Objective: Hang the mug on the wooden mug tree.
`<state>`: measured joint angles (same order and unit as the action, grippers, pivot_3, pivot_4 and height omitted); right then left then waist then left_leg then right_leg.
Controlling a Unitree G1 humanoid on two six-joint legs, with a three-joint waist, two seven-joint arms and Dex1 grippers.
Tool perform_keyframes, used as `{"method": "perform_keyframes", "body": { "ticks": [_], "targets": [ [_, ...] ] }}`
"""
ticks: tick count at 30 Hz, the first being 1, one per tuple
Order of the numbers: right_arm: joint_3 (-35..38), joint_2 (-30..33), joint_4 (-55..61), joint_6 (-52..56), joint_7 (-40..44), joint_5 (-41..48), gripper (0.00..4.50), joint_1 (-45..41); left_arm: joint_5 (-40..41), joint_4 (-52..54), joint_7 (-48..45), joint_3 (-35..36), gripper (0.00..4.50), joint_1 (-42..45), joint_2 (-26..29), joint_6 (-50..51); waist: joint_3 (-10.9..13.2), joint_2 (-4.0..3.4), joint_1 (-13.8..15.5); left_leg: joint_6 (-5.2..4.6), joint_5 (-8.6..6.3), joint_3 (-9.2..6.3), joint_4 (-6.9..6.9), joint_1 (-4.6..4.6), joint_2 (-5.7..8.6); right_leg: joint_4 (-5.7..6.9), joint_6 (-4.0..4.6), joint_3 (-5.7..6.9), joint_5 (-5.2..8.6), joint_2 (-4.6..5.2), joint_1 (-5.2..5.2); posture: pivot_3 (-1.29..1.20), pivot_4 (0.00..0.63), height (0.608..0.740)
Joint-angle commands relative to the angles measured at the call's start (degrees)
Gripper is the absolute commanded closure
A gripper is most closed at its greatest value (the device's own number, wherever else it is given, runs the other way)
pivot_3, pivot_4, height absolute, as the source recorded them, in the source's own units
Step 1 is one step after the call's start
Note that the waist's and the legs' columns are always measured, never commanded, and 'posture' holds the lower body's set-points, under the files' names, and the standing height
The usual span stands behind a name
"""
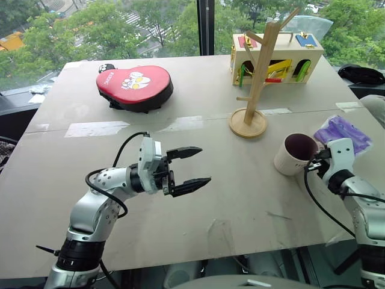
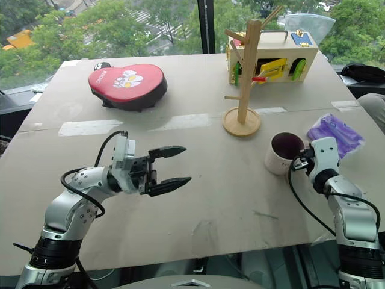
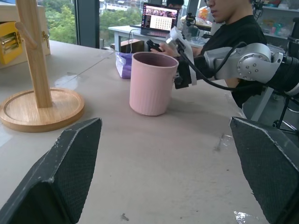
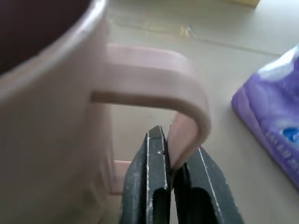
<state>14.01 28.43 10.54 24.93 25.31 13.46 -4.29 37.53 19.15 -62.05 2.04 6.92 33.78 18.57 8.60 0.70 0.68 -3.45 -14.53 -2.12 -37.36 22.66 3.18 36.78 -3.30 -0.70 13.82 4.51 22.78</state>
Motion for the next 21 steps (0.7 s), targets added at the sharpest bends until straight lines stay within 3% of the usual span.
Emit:
{"method": "perform_keyframes", "body": {
  "ticks": [1,10,17,21],
  "targets": [
    [0.84,4.47,4.60,1.39,3.47,2.28,4.46,-5.25,1.79,2.48,1.60,2.02,0.00,-0.36,-0.21,0.43,0.02,-0.04,-0.06,0.00,0.00,0.00,0.00,0.00,0.00,0.00,0.00,-0.01,0.00,0.00,0.01,0.00,0.150,0.740],
    [-9.67,17.38,-1.71,7.62,16.19,1.76,4.46,-30.03,1.23,4.72,3.32,1.29,0.00,-3.67,-1.72,-0.90,0.12,-0.10,-1.22,-0.03,-0.02,0.01,0.01,0.01,-0.03,-0.04,0.01,0.03,0.01,0.01,0.02,0.00,0.150,0.740],
    [-18.45,17.73,-13.09,6.95,23.69,-1.81,4.46,-46.47,0.46,8.01,4.99,0.97,0.00,-8.64,-3.00,-2.98,0.19,-0.06,-1.25,-0.02,-0.01,0.07,0.03,0.18,0.01,-0.15,0.01,0.01,-0.01,0.15,0.13,0.00,0.150,0.740],
    [-20.74,16.41,-17.27,6.80,25.06,-3.59,4.46,-50.73,4.36,8.79,2.89,3.87,0.00,-10.19,-4.85,-6.44,0.19,-0.05,-1.22,0.04,0.01,0.07,0.09,0.22,0.00,-0.14,0.03,0.02,-0.01,0.16,0.22,0.00,0.150,0.740]
  ]
}}
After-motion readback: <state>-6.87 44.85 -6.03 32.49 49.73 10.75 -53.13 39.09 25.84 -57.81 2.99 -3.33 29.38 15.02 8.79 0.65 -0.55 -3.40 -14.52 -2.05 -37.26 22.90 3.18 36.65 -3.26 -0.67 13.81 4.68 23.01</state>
